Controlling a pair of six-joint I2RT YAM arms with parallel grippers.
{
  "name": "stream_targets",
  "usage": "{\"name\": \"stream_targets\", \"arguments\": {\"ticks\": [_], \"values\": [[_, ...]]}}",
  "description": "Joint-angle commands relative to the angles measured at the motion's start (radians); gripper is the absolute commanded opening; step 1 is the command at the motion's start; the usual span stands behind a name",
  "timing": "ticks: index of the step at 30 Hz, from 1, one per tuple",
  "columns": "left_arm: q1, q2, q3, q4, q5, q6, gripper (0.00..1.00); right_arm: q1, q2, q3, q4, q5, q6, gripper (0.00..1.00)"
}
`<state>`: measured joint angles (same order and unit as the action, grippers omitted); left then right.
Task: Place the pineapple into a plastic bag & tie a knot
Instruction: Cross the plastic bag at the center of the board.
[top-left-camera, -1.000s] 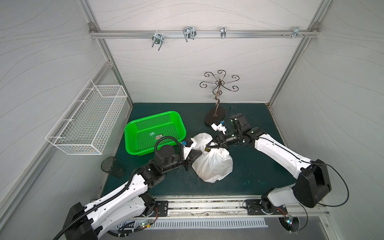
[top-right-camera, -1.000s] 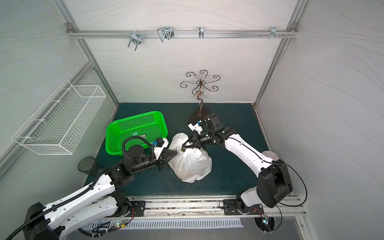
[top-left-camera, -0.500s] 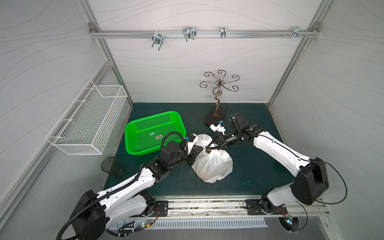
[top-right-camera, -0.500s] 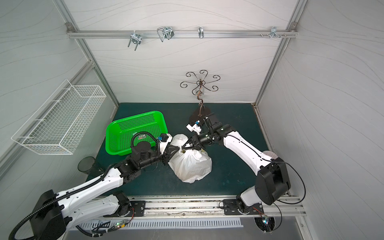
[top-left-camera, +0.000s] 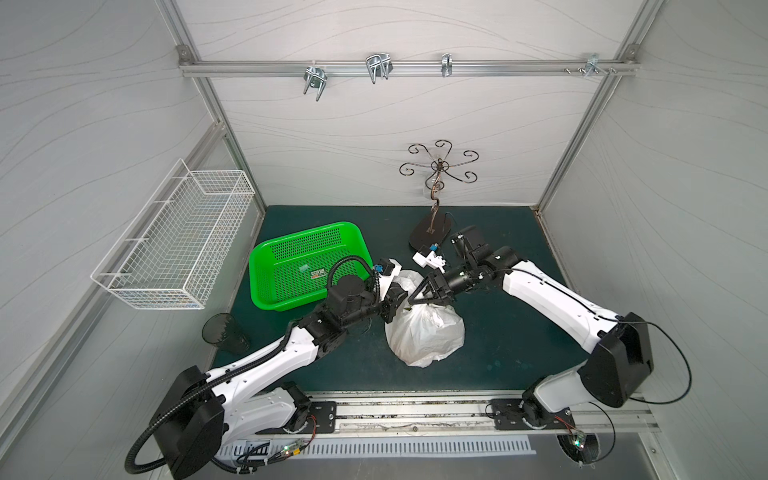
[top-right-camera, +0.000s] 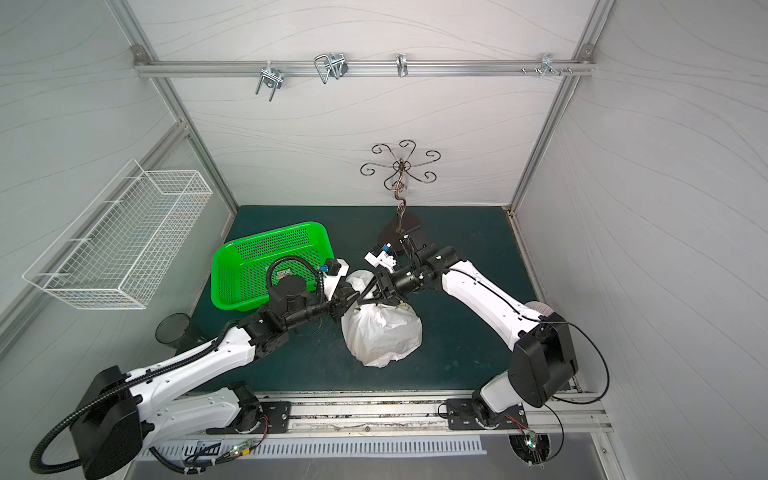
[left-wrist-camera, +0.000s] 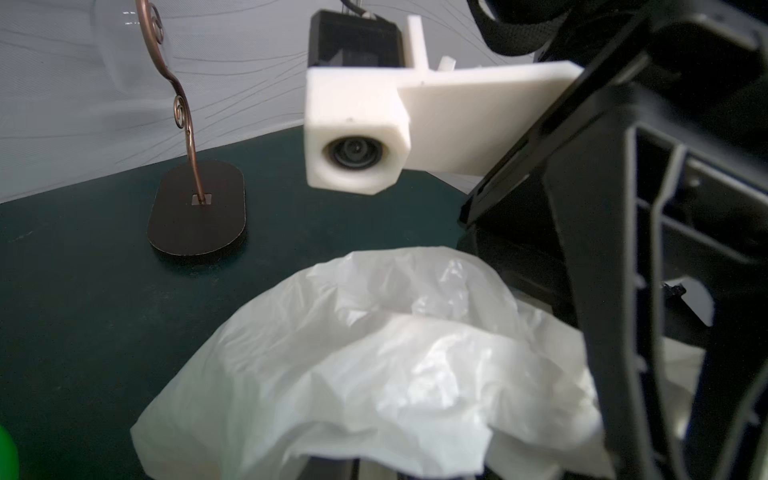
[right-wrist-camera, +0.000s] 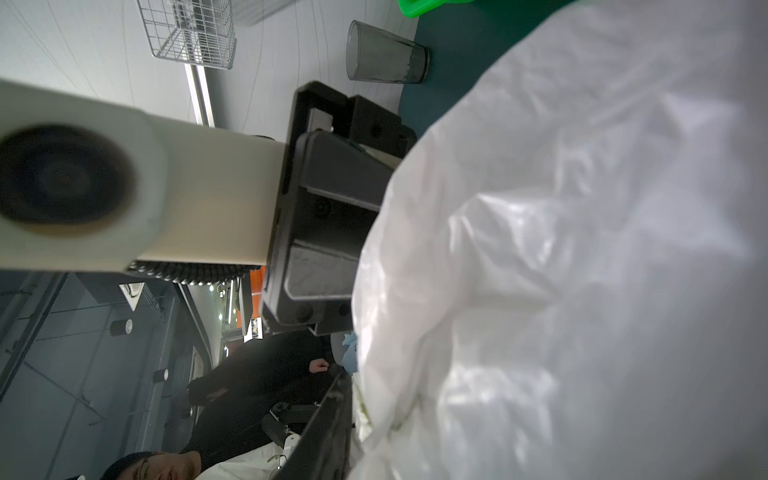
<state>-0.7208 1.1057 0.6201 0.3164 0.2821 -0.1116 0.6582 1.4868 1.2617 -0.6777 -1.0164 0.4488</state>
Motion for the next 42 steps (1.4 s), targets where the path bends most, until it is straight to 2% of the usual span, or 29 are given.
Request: {"name": "stream_targets", "arguments": {"ticks": [1, 5, 9, 14, 17, 22, 25, 31, 42], "values": [[0.004, 0.014, 0.050, 0.090, 0.026, -0.032, 0.17, 0.019, 0.023, -0.002, -0.051, 0.024, -0.028, 0.33], [0.004, -0.010, 0.030, 0.092, 0.006, -0.036, 0.18, 0.014, 0.017, -0.005, -0.034, 0.014, -0.016, 0.18], [0.004, -0.047, 0.020, 0.070, -0.017, -0.034, 0.20, 0.000, 0.007, -0.014, -0.007, -0.011, 0.008, 0.10], [0.006, -0.142, -0.007, 0.005, -0.055, -0.027, 0.27, -0.031, -0.016, -0.042, 0.033, -0.047, 0.029, 0.05], [0.005, -0.210, -0.015, -0.069, -0.026, -0.022, 0.29, -0.037, -0.029, -0.054, 0.044, -0.074, 0.012, 0.03], [-0.008, -0.265, -0.025, -0.133, 0.102, -0.032, 0.28, -0.041, -0.035, -0.059, 0.075, -0.132, -0.028, 0.03], [-0.041, -0.254, -0.028, -0.149, 0.136, -0.022, 0.23, -0.040, -0.033, -0.057, 0.086, -0.163, -0.039, 0.04], [-0.055, -0.201, -0.033, -0.152, 0.114, -0.027, 0.11, -0.028, -0.064, -0.085, 0.152, -0.224, -0.006, 0.07], [-0.055, -0.157, -0.044, -0.096, 0.099, -0.036, 0.10, -0.017, -0.085, -0.139, 0.215, -0.318, 0.017, 0.11]]}}
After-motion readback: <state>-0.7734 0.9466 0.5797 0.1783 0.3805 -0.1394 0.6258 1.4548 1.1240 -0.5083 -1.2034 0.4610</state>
